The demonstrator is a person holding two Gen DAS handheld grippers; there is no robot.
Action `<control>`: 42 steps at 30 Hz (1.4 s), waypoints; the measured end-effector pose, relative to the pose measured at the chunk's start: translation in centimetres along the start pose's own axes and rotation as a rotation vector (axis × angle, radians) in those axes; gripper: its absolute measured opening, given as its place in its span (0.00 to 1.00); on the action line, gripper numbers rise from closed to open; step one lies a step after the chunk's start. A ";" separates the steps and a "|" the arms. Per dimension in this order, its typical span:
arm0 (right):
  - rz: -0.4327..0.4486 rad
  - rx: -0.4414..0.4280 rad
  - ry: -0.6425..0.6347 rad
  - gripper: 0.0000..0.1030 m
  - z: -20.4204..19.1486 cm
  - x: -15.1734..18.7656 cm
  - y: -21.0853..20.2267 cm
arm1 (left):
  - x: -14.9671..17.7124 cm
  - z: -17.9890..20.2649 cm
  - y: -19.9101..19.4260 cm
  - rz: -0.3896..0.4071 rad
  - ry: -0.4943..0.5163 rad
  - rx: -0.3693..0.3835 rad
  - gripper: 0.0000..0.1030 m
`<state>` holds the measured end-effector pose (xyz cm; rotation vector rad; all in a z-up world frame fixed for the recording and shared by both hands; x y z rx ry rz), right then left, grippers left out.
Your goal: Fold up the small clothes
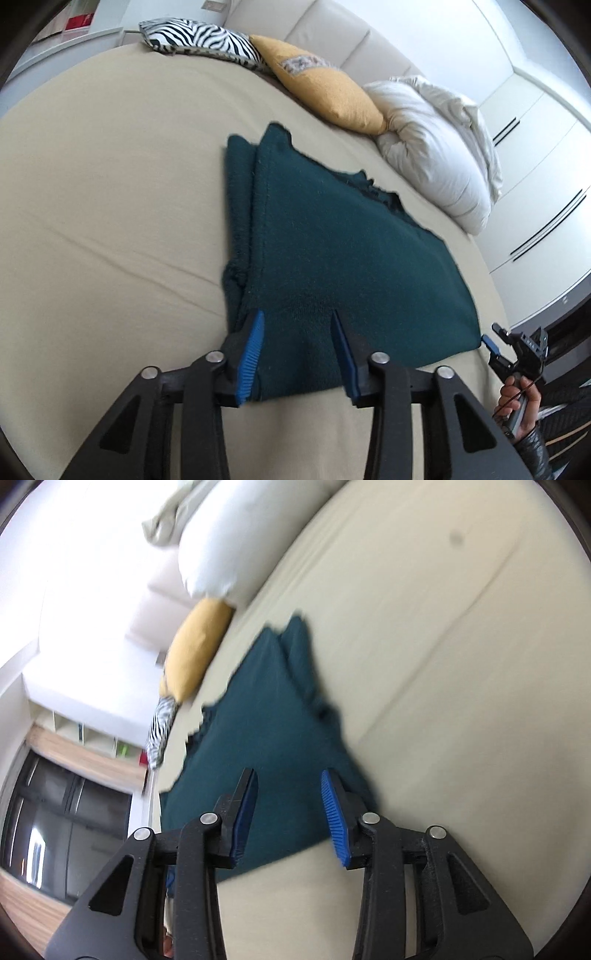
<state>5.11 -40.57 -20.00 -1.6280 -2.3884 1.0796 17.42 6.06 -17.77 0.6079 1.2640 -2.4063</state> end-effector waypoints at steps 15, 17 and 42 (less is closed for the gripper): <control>-0.189 -0.181 -0.186 0.40 -13.3 5.2 2.7 | -1.9 -4.7 -0.2 0.003 -0.236 0.082 0.69; -0.240 -0.210 -0.192 0.40 -15.0 6.7 4.7 | -2.6 -4.7 0.8 -0.020 -0.245 0.102 0.72; -0.567 -0.305 -0.248 0.40 -24.9 16.2 18.3 | -4.2 -5.1 4.5 -0.098 -0.305 0.241 0.17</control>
Point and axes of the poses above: each gripper's, at about its wrist camera, not at the fingertips, and y roughly the way its jaws point, z to its right, x to its underside, the point moved 9 cm from there along y, roughly the way its jaws point, and after that the axes turned 2 degrees about y, right-handed, at the moved point
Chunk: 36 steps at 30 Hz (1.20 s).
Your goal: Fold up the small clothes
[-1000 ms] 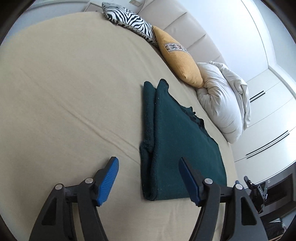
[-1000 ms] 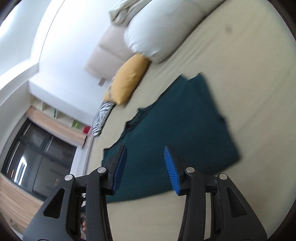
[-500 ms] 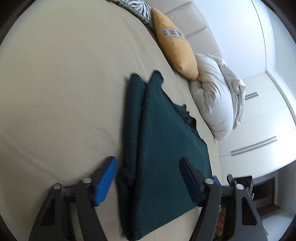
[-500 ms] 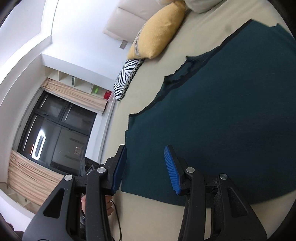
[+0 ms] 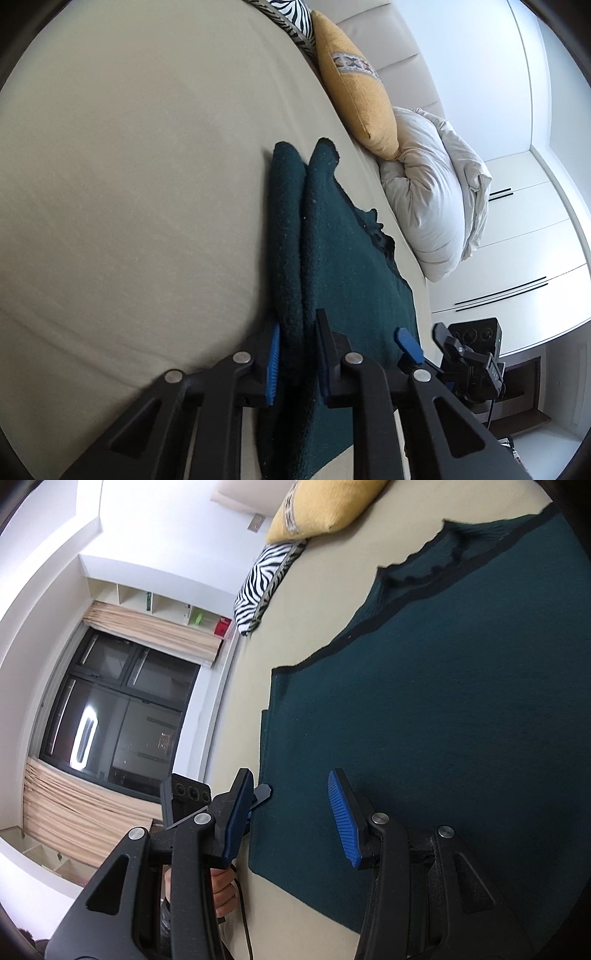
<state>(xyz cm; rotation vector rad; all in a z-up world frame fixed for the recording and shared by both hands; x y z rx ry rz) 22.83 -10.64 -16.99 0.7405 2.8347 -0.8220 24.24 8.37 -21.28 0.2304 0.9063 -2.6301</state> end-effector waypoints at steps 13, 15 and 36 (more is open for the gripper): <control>0.020 -0.017 0.059 0.40 2.6 -1.1 -0.4 | -0.5 8.6 -0.1 0.029 0.205 -0.077 0.14; 0.060 -0.052 0.082 0.40 3.2 -1.9 -3.3 | 0.0 11.9 0.8 0.022 0.266 -0.078 0.14; 0.145 -0.083 0.272 0.48 13.4 -5.1 -16.7 | 8.7 26.5 10.6 -0.044 0.414 0.129 0.29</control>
Point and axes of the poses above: each gripper's, at about its wrist camera, not at the fingertips, and y roughly the way its jaws point, z to its right, x to its underside, the point moved 9 cm from there along y, roughly the way its jaws point, and after that the axes turned 2 degrees about y, right-handed, at the moved point
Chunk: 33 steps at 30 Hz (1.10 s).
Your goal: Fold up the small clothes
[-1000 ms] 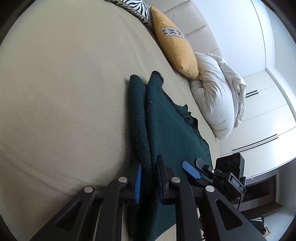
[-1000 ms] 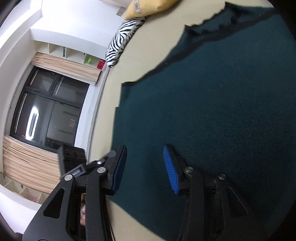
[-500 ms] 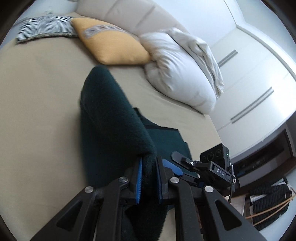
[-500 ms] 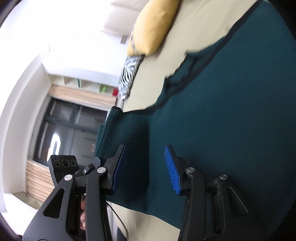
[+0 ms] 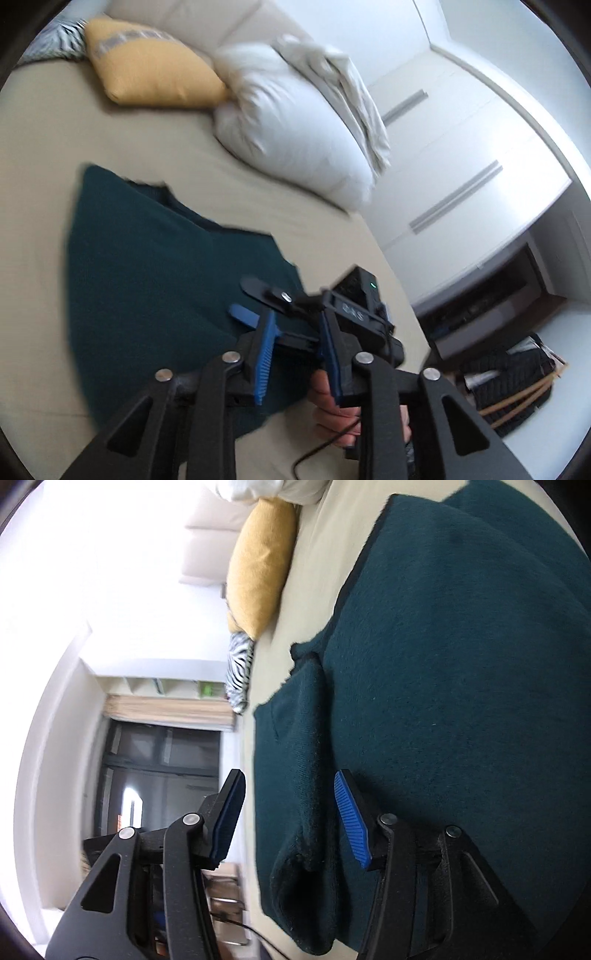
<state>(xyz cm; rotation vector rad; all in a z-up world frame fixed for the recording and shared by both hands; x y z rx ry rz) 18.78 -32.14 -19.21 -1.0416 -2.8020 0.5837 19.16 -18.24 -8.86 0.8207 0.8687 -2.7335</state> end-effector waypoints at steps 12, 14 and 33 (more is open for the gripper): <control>-0.097 0.279 -0.128 0.35 -2.2 2.0 4.5 | 2.8 -7.9 -2.1 -0.026 -0.054 -0.136 0.29; -0.092 0.309 -0.141 0.19 -2.1 1.9 4.6 | 3.1 -7.7 -1.4 -0.039 -0.027 -0.151 0.29; 0.119 0.470 -0.301 0.10 -2.1 -2.7 -9.2 | 4.0 -0.6 5.4 -0.144 0.166 -0.161 0.44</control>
Point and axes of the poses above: each gripper's, at about its wrist camera, not at the fingertips, and y roughly the way its jaws point, z to its right, x to its underside, the point moved 9 cm from there along y, roughly the way its jaws point, and after that the axes turned 2 degrees about y, right-handed, at the moved point
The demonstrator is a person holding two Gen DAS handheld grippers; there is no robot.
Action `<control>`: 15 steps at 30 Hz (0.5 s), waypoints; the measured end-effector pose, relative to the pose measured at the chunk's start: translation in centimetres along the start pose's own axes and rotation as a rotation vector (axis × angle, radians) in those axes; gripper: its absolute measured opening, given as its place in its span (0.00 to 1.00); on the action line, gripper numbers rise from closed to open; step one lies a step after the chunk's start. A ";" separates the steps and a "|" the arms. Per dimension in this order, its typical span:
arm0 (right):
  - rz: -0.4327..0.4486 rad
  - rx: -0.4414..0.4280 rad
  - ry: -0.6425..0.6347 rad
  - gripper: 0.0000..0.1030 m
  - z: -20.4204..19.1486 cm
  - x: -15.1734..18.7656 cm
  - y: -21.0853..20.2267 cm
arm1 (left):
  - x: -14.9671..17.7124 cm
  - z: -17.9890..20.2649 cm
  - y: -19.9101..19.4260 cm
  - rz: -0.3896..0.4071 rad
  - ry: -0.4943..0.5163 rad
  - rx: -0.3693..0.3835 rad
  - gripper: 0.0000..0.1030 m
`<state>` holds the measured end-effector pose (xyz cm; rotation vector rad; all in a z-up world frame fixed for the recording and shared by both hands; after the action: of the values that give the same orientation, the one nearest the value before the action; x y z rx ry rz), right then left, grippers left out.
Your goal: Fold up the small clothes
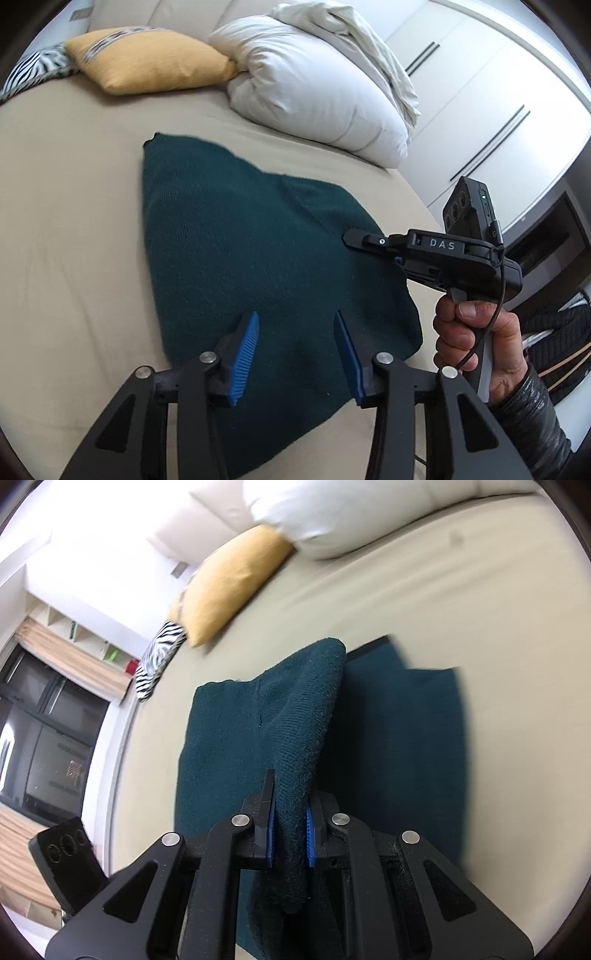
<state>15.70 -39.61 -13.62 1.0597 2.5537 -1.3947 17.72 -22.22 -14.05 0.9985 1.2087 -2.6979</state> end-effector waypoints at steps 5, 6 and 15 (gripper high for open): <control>0.005 0.023 0.034 0.10 3.0 0.1 -1.6 | -0.1 1.9 2.1 -0.025 0.050 -0.016 0.44; 0.006 0.025 0.036 0.10 3.4 0.3 -1.8 | -0.1 2.0 2.2 -0.026 0.056 -0.017 0.44; 0.002 0.035 0.077 0.10 6.2 1.5 0.6 | 0.4 1.4 4.7 -0.084 0.081 -0.048 0.43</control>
<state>13.19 -43.29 -18.23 1.1433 2.5888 -1.4303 17.87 -26.31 -16.72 1.0838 1.3529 -2.7003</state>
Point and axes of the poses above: each gripper's, at about its wrist camera, not at the fingertips, and y roughly the way its jaws point, z to its right, x to its underside, the point moved 9 cm from there along y, roughly the way its jaws point, and after that the axes turned 2 degrees about y, right-handed, at the moved point
